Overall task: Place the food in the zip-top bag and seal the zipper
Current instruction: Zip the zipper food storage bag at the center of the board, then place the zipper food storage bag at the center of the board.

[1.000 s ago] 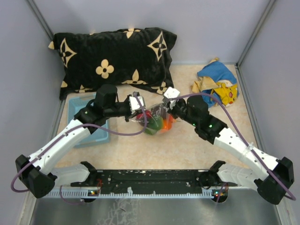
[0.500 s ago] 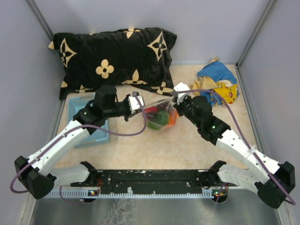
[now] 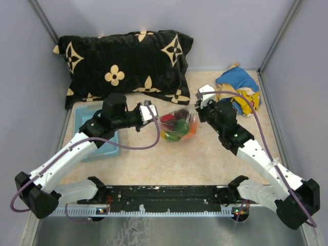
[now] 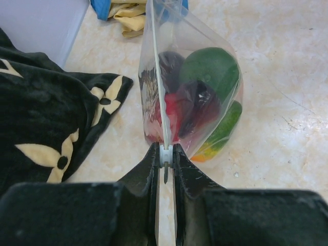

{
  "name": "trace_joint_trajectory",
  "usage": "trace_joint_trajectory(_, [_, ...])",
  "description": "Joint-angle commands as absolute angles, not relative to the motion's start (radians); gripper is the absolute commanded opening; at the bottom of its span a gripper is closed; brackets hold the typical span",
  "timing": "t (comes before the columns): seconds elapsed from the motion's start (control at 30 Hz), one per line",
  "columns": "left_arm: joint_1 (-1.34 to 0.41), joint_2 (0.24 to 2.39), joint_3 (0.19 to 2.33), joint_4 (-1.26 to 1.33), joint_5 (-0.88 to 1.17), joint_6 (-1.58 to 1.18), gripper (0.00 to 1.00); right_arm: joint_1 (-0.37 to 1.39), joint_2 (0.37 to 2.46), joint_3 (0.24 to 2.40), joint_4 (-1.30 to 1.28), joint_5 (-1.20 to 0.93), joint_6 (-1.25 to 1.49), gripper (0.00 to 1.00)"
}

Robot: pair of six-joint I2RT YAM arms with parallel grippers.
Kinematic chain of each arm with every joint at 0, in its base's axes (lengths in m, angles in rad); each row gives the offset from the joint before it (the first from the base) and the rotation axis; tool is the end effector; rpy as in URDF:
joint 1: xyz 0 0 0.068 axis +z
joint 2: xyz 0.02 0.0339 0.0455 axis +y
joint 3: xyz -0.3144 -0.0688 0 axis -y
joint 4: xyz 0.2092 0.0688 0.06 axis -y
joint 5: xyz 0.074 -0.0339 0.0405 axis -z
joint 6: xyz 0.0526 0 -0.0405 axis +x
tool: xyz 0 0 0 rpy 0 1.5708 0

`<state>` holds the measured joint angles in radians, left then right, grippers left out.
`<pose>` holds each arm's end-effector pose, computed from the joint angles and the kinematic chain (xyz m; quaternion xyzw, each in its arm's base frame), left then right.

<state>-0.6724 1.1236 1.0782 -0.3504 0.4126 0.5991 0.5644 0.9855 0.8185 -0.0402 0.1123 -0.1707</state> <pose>0.1500 -0.1464 0.4003 0.5751 0.5881 -0.1903 0.5359 0.1604 0.0946 0.3740 -0.2456 0.7362 0.0803 0.6256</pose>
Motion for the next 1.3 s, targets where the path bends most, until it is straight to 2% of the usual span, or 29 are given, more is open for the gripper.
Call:
trace_joint_trajectory(0.0, [-0.660,1.105,1.067,-0.377,0.372,0.609,0.08,0.468,1.013,0.827,0.062,0.163,-0.167,0.00])
trace_joint_trajectory(0.27, [-0.634,1.108,1.059,-0.362,0.346,0.610,0.08,0.422,1.096,0.874,0.106,0.084,-0.156,0.00])
trace_joint_trajectory(0.83, [-0.560,1.117,1.035,-0.284,0.246,0.578,0.09,0.382,1.190,0.921,0.107,0.052,-0.153,0.00])
trace_joint_trajectory(1.0, [-0.561,1.140,1.009,-0.237,0.287,0.565,0.15,0.382,1.211,0.924,0.115,-0.050,-0.159,0.00])
trace_joint_trajectory(1.2, [-0.569,1.237,1.059,-0.257,0.334,0.476,0.12,0.382,1.181,0.882,0.062,-0.178,-0.103,0.00])
trace_joint_trajectory(1.27, [-0.569,1.258,1.077,-0.264,0.343,0.418,0.15,0.382,1.152,0.860,0.039,-0.195,-0.073,0.01])
